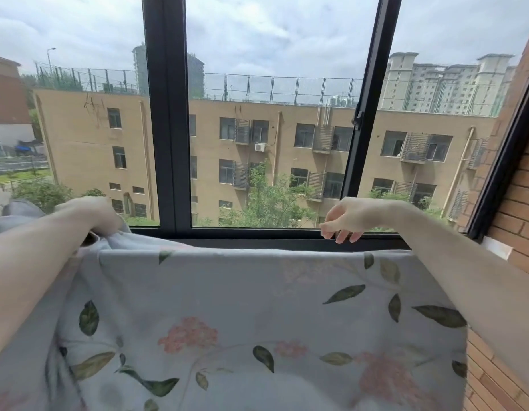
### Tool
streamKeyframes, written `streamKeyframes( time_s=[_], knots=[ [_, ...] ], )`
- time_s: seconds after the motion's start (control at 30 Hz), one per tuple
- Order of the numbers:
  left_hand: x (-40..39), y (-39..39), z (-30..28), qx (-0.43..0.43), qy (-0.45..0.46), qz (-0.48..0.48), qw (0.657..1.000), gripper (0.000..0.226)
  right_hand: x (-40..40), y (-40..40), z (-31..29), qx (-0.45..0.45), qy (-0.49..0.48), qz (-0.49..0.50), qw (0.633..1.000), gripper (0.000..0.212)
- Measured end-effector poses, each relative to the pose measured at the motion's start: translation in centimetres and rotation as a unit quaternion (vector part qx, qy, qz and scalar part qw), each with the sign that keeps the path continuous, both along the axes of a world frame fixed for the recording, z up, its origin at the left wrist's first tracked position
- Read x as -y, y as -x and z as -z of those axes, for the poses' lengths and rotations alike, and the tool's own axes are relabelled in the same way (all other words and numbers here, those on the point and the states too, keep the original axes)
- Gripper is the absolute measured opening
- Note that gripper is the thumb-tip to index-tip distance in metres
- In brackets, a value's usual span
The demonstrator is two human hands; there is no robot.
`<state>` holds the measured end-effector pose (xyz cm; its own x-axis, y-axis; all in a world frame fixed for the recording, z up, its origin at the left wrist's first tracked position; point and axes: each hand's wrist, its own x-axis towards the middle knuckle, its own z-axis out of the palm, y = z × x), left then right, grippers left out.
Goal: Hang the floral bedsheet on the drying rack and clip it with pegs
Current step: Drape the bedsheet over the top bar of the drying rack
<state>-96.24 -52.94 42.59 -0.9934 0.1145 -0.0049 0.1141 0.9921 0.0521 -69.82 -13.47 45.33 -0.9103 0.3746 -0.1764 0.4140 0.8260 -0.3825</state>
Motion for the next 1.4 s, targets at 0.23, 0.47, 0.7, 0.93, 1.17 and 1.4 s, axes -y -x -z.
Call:
streamKeyframes(
  time_s=[0.23,0.47,0.7,0.93,1.17,1.4],
  knots=[
    [0.8,-1.6,0.2,0.003,0.003,0.004,1.000,0.027,3.8,-9.7,1.4,-0.009,0.024,-0.026,0.999,0.053],
    [2.0,-2.2,1.0,0.031,-0.029,0.016,0.999,0.033,2.1,-9.6,2.8,-0.234,-0.009,-0.011,0.972,0.044],
    [1.0,-4.5,1.1,0.092,-0.017,0.053,0.994,0.024,0.4,-5.3,-0.8,-0.363,-0.160,0.024,0.918,0.039],
    [1.6,-5.2,0.7,0.109,0.061,0.067,0.990,0.007,0.2,1.4,-3.4,-0.297,-0.281,0.026,0.912,0.029],
    [2.6,-4.0,1.5,0.063,-0.002,0.037,0.997,0.013,-0.4,5.9,4.4,0.000,-0.178,0.021,0.984,0.033],
    [3.9,-2.3,2.3,0.080,-0.028,0.015,0.996,0.024,0.8,7.3,5.7,0.151,-0.117,0.033,0.981,0.041]
  ],
)
